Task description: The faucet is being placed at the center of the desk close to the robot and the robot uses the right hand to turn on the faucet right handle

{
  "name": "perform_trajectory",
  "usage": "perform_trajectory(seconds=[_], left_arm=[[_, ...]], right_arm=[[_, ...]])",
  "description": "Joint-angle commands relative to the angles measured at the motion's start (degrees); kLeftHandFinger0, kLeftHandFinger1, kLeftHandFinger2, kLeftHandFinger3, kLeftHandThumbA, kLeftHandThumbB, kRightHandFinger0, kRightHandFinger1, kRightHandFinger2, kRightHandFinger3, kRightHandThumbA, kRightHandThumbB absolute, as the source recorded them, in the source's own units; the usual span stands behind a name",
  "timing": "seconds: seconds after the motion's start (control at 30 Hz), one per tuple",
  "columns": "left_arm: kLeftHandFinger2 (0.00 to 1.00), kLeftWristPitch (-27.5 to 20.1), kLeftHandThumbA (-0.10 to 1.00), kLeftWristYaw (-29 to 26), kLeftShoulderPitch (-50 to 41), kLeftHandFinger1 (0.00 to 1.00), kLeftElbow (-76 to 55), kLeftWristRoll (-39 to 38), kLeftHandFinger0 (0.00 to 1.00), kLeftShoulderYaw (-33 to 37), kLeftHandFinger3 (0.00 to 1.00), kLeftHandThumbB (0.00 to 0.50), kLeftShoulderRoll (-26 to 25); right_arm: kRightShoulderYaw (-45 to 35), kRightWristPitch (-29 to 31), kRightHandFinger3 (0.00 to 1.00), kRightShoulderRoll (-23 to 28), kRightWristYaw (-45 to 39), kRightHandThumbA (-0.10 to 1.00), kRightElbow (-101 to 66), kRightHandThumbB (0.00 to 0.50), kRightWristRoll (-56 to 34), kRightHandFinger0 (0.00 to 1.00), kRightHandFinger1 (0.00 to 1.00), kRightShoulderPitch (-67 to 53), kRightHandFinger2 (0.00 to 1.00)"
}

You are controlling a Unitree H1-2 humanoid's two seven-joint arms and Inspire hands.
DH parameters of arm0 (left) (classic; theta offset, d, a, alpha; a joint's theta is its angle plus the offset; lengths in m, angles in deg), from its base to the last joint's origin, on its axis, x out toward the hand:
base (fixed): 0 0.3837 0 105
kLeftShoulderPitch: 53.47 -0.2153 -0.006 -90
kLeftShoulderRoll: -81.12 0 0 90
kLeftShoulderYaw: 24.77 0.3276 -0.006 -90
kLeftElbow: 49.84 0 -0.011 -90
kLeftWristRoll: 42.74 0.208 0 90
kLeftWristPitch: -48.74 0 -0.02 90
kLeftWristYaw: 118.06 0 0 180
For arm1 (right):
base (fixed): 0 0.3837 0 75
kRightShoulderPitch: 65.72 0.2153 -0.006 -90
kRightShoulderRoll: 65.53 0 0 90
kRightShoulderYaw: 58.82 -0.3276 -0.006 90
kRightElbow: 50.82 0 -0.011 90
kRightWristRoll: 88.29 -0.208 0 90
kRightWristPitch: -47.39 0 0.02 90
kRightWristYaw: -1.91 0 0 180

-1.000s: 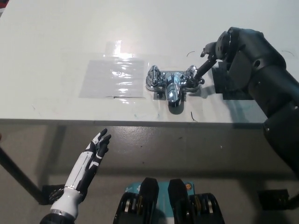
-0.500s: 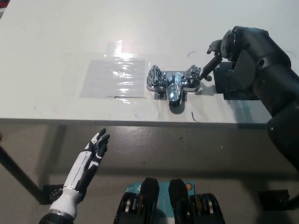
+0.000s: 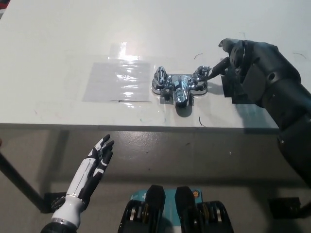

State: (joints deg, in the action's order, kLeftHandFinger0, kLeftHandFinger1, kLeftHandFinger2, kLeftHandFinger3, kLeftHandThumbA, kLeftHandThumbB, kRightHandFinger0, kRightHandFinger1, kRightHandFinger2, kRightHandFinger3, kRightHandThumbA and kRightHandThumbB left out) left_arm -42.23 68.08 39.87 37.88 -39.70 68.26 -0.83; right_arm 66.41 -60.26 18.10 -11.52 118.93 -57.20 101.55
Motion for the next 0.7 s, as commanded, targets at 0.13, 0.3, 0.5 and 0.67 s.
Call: perform_trajectory(seconds=[0.13,0.3,0.5,0.67], left_arm=[[1.00,-0.8,0.86,1.1,0.8,1.00,-2.1,-2.9,1.00,-0.8,1.00,0.000,-0.4],[1.00,-1.5,0.86,1.0,0.2,1.00,-1.9,-2.5,1.00,-0.8,1.00,0.001,-0.8],[1.00,-0.9,0.86,1.1,-0.4,1.00,-2.0,-3.9,1.00,-1.1,1.00,0.000,-0.7],[1.00,-1.9,0.87,1.1,-0.5,1.00,-1.1,-4.0,1.00,-1.1,1.00,0.015,-0.8]], right_arm=[[-4.5,-3.1,1.00,3.6,13.7,0.94,-2.1,0.288,-0.3,1.00,1.00,5.6,1.00],[-9.8,-2.7,1.00,6.0,11.4,0.90,-4.5,0.257,-3.8,1.00,1.00,6.3,1.00],[-19.1,-2.3,1.00,12.4,-0.1,1.00,-14.6,0.263,-10.1,1.00,1.00,6.5,1.00],[-29.2,-4.7,1.00,17.0,-8.7,1.00,-28.6,0.294,-18.2,1.00,1.00,3.9,1.00]])
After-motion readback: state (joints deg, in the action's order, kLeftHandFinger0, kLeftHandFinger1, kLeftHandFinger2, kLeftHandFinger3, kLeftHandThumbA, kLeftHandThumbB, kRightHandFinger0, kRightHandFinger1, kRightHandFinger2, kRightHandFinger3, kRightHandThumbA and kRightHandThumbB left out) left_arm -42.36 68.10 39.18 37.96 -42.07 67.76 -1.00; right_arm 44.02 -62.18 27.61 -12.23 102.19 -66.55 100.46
